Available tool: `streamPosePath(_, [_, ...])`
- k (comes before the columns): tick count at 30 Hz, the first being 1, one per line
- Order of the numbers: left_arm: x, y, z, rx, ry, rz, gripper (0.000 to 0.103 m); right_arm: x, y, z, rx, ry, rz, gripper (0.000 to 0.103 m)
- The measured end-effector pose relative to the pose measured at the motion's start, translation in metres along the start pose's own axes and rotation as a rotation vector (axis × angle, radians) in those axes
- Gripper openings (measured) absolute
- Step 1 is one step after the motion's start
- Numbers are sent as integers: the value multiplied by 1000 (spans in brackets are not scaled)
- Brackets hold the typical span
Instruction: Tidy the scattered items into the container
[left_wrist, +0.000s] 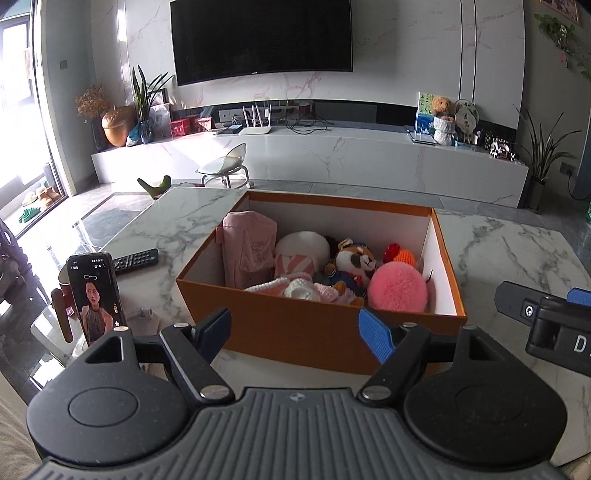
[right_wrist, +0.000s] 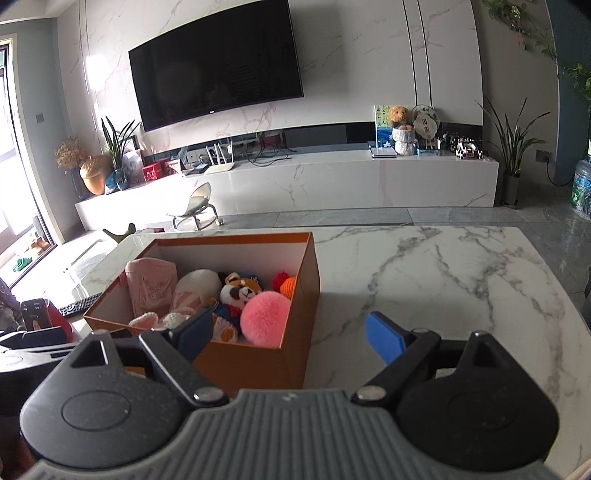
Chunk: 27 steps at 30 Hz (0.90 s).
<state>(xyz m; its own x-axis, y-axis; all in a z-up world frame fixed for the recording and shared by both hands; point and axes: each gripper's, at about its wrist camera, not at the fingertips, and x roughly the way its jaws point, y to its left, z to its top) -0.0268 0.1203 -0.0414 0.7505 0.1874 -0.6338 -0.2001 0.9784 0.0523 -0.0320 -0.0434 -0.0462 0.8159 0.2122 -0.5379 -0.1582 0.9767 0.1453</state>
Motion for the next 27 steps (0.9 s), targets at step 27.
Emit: streamPosePath(27, [25,-6,5,-7,58,2,90,32,-4,-6,-25,101,-7,91])
